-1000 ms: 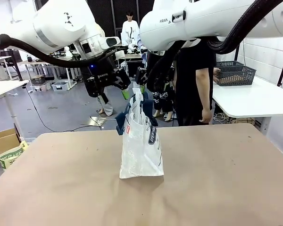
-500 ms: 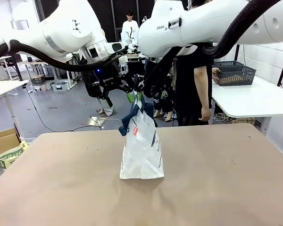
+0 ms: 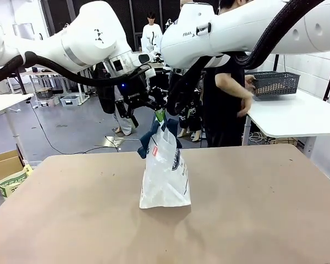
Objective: Transfer purchased items from the store into the shopping bag.
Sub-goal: Open the Reusable shopping bag in the center of the table.
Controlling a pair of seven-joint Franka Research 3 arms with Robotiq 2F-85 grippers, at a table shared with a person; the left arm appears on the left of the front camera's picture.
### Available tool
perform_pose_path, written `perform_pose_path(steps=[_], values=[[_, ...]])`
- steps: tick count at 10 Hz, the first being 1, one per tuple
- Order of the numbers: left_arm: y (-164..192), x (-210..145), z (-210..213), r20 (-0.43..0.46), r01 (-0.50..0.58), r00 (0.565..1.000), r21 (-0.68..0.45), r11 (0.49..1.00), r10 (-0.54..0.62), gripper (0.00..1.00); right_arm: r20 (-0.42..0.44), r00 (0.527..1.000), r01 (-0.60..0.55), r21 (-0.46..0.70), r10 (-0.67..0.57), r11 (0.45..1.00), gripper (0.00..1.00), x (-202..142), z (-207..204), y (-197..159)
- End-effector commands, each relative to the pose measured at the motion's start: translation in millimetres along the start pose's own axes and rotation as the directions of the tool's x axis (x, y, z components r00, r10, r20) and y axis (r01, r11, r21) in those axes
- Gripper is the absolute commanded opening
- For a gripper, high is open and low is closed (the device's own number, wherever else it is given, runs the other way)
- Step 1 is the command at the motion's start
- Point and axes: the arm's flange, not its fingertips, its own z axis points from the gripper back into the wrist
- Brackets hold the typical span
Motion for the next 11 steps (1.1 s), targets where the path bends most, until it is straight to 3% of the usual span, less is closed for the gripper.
perform_pose_path(steps=[1, 6, 11], values=[[-2, -1, 5, 0.024, -0.033, 0.999, -0.005, 0.999, 0.033, 1.00, 0.035, 0.999, 0.028, 0.014, -0.028, 1.000, 1.00, -6, 11, -3], [3, -5, 4, 0.020, -0.042, 0.999, 0.011, 0.999, 0.042, 1.00, 0.077, 0.997, 0.018, 0.030, -0.020, 0.999, 1.00, -5, 26, 2], [11, -8, -7, -0.007, -0.060, 0.998, 0.014, 0.998, 0.060, 1.00, 0.020, 0.999, 0.026, 0.045, -0.027, 0.999, 1.00, -2, 3, 5]])
